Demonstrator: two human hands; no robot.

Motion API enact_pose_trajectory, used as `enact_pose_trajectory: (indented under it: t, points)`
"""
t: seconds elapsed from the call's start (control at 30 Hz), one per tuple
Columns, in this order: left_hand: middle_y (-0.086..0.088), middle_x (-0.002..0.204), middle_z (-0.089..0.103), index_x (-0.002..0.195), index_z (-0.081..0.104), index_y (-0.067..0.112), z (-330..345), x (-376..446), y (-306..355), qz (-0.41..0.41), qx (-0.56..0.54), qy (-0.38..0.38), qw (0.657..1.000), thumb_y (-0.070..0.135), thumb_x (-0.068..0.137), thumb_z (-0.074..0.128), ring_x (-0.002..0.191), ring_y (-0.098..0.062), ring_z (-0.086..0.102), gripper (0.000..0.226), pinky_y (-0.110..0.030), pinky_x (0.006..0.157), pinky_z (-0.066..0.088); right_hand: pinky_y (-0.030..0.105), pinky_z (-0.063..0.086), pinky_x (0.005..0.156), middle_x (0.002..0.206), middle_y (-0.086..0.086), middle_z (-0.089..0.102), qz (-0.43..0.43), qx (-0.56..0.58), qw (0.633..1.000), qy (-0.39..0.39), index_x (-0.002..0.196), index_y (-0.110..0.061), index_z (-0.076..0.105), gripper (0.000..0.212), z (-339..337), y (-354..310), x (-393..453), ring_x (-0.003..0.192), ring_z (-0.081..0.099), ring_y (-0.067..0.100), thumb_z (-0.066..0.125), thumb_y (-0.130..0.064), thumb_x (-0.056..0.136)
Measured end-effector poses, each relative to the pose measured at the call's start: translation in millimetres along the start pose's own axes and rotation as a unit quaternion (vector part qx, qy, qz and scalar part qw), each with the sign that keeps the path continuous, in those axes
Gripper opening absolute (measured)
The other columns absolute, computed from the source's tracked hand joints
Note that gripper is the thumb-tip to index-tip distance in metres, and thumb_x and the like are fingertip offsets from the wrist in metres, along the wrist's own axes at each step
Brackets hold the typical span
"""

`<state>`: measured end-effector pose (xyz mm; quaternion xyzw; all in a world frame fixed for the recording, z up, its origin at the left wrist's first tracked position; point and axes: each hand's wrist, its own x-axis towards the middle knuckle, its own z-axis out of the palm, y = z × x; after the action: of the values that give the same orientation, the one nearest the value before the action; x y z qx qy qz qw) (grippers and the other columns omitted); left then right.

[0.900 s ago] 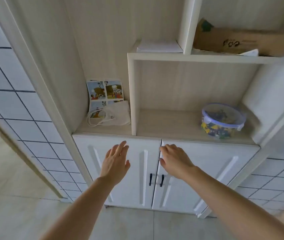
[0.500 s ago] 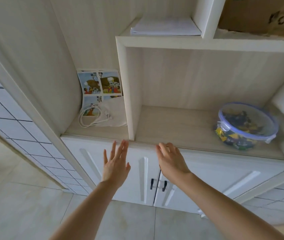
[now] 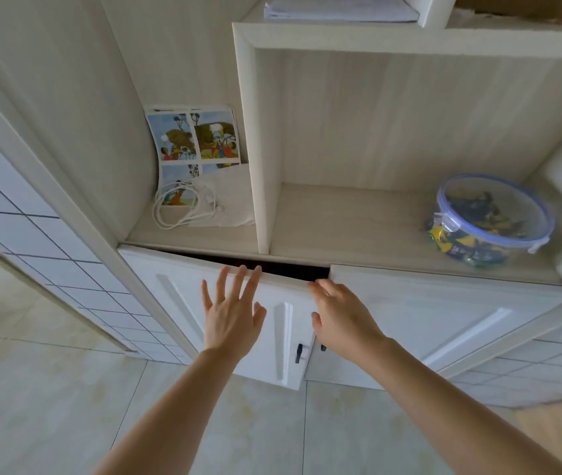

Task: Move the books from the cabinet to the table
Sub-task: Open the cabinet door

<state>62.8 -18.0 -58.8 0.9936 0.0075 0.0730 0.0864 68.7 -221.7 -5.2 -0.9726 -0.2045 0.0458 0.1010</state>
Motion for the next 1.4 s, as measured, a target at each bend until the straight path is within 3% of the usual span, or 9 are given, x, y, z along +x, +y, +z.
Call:
enact_pose_trajectory:
  t: [0.2,0.4,0.6,0.7,0.77,0.9,1.0,1.1,1.4]
  points:
    - [0.0,0.144,0.046,0.14,0.041,0.029,-6,-39,-19,0.041,-0.02,0.022,0.999,0.04,0.094,0.033,0.142,-0.03,0.029,0.048,-0.06,0.115,0.019,0.026,0.04,0.056,0.085,0.002,0.058,0.043,0.06,0.997,-0.034,0.094,-0.014,0.05,0.023,-17,-35,-15,0.073,0.056,0.021,0.05,-0.037,0.095]
    - [-0.001,0.141,0.049,0.133,0.05,0.028,-19,-87,-68,0.122,-0.05,0.029,0.991,0.042,0.096,0.03,0.141,-0.03,0.031,0.044,-0.061,0.114,0.022,0.033,0.029,0.056,0.059,0.005,0.039,0.086,0.16,0.966,-0.185,0.059,-0.011,0.042,0.046,6,-82,-40,0.06,0.04,0.02,0.051,-0.039,0.095]
    - [-0.003,0.131,0.055,0.119,0.062,0.021,-46,-112,-118,0.122,-0.197,0.032,0.972,0.024,0.095,0.053,0.134,-0.027,0.039,0.026,-0.057,0.109,0.032,0.029,0.058,0.078,0.095,0.009,0.071,0.165,0.346,0.881,-0.279,0.102,-0.008,0.071,0.035,24,-141,-64,0.086,0.068,0.018,0.064,-0.039,0.088]
    - [-0.004,0.142,0.043,0.132,0.053,0.017,-54,-125,-130,0.008,-0.328,0.02,0.945,0.021,0.092,0.059,0.135,-0.023,0.036,0.04,-0.044,0.113,0.033,0.03,0.056,0.088,0.094,-0.003,0.068,0.195,0.391,0.848,-0.299,0.115,-0.012,0.067,0.04,33,-180,-77,0.091,0.067,0.014,0.068,-0.038,0.086]
    - [-0.002,0.151,0.029,0.145,0.033,0.017,-54,-136,-134,-0.04,-0.388,-0.01,0.921,0.024,0.092,0.06,0.139,-0.018,0.028,0.059,-0.036,0.115,0.027,0.03,0.053,0.095,0.111,0.0,0.066,0.215,0.416,0.819,-0.33,0.125,-0.01,0.06,0.048,46,-206,-87,0.103,0.064,0.015,0.065,-0.04,0.087]
    - [0.001,0.154,0.014,0.151,0.006,0.024,-56,-146,-150,-0.085,-0.438,-0.027,0.894,0.02,0.085,0.069,0.136,-0.012,0.021,0.091,-0.038,0.114,0.028,0.033,0.045,0.104,0.133,0.004,0.056,0.202,0.506,0.76,-0.353,0.133,-0.015,0.05,0.055,79,-258,-103,0.12,0.055,0.021,0.059,-0.047,0.089]
    - [0.001,0.155,0.015,0.151,0.002,0.034,-67,-150,-182,-0.151,-0.472,-0.069,0.866,0.025,0.085,0.07,0.137,-0.024,0.033,0.095,-0.047,0.107,0.04,0.038,0.043,0.106,0.132,0.003,0.058,0.19,0.529,0.739,-0.371,0.134,-0.021,0.047,0.07,107,-293,-101,0.118,0.057,0.022,0.064,-0.058,0.077]
    - [-0.002,0.151,0.032,0.149,0.011,0.033,-78,-149,-215,-0.166,-0.494,-0.159,0.839,0.024,0.09,0.066,0.118,-0.023,0.054,0.081,-0.036,0.089,0.051,0.038,0.048,0.1,0.132,0.003,0.057,0.206,0.538,0.74,-0.347,0.143,-0.033,0.032,0.09,126,-328,-87,0.112,0.06,0.021,0.071,-0.061,0.066]
    - [-0.006,0.128,0.059,0.144,0.037,0.029,-107,-134,-310,-0.106,-0.37,-0.235,0.893,0.037,0.094,0.056,0.113,-0.022,0.058,0.054,-0.031,0.083,0.047,0.038,0.055,0.084,0.129,0.004,0.055,0.22,0.636,0.69,-0.268,0.137,-0.044,0.017,0.088,140,-432,-46,0.108,0.062,0.022,0.077,-0.041,0.073]
